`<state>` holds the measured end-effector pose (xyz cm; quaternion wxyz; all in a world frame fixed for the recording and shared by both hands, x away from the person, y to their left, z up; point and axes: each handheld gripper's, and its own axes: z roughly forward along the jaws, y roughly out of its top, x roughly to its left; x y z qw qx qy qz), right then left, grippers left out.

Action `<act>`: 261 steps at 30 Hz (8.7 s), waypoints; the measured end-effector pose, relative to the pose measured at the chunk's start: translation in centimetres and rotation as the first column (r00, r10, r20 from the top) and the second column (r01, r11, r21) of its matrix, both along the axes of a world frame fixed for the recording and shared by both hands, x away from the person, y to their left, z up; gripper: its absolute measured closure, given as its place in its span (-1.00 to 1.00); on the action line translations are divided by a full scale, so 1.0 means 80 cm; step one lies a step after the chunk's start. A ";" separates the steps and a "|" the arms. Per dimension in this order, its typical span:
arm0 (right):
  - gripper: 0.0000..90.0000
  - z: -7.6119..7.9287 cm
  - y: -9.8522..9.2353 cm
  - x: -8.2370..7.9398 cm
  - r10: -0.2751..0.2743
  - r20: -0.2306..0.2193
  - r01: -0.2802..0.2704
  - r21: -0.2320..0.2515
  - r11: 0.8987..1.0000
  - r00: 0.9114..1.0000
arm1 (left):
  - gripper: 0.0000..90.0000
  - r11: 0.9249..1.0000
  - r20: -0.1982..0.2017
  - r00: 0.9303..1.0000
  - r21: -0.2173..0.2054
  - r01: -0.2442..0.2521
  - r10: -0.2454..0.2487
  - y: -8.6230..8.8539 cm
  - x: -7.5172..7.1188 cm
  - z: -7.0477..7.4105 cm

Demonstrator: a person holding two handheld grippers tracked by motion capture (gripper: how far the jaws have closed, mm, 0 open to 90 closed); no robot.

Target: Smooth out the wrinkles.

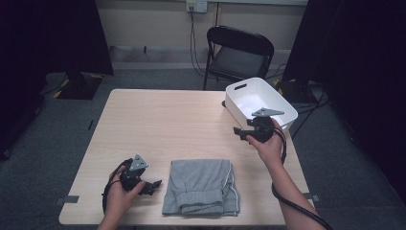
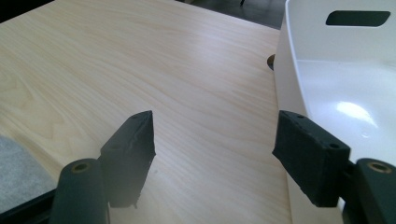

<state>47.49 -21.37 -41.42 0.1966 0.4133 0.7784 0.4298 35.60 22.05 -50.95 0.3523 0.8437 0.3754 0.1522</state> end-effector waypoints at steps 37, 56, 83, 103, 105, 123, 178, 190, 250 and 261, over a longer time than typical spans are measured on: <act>-0.03 -0.030 -0.030 0.038 -0.128 -0.050 0.126 -0.036 0.991 0.990 | -1.00 1.000 0.000 1.000 -0.001 -0.001 0.001 0.000 0.000 0.000; 0.76 -0.041 -0.038 0.034 -0.154 -0.053 0.153 -0.023 0.988 0.987 | -1.00 1.000 0.003 1.000 0.001 -0.002 0.002 0.000 0.000 0.000; 0.86 -0.045 -0.015 0.016 -0.047 -0.024 0.046 -0.028 0.999 0.999 | -1.00 1.000 0.002 1.000 0.001 -0.003 0.003 0.000 0.000 0.000; 0.85 -0.046 0.030 -0.016 0.111 -0.020 -0.111 -0.021 0.994 0.994 | -1.00 1.000 0.002 1.000 0.002 -0.005 0.005 0.000 0.000 0.000; 0.85 -0.046 0.034 -0.019 0.131 -0.019 -0.131 -0.028 0.991 0.991 | -1.00 1.000 0.002 1.000 0.002 -0.005 0.005 0.000 0.000 0.000; 0.83 -0.048 0.042 -0.035 0.158 -0.035 -0.157 0.012 0.987 0.987 | -1.00 1.000 0.001 1.000 0.001 -0.009 0.009 -0.001 -0.001 0.000; -0.43 -0.014 -0.033 -0.039 -0.187 -0.028 0.184 -0.089 0.979 0.982 | -1.00 1.000 0.000 1.000 0.000 -0.009 0.009 -0.001 -0.001 0.000; -0.45 -0.018 -0.032 -0.041 -0.212 -0.041 0.210 -0.055 0.976 0.976 | -1.00 1.000 0.000 1.000 0.000 -0.009 0.009 -0.001 -0.001 0.000; -0.06 -0.025 -0.022 -0.018 -0.209 0.003 0.209 -0.094 0.973 0.978 | -1.00 1.000 -0.001 1.000 0.000 -0.009 0.009 -0.001 -0.001 0.000; 0.05 -0.026 -0.023 -0.009 -0.213 -0.002 0.212 -0.076 0.974 0.977 | -1.00 1.000 0.000 1.000 0.000 -0.009 0.009 -0.001 -0.001 0.000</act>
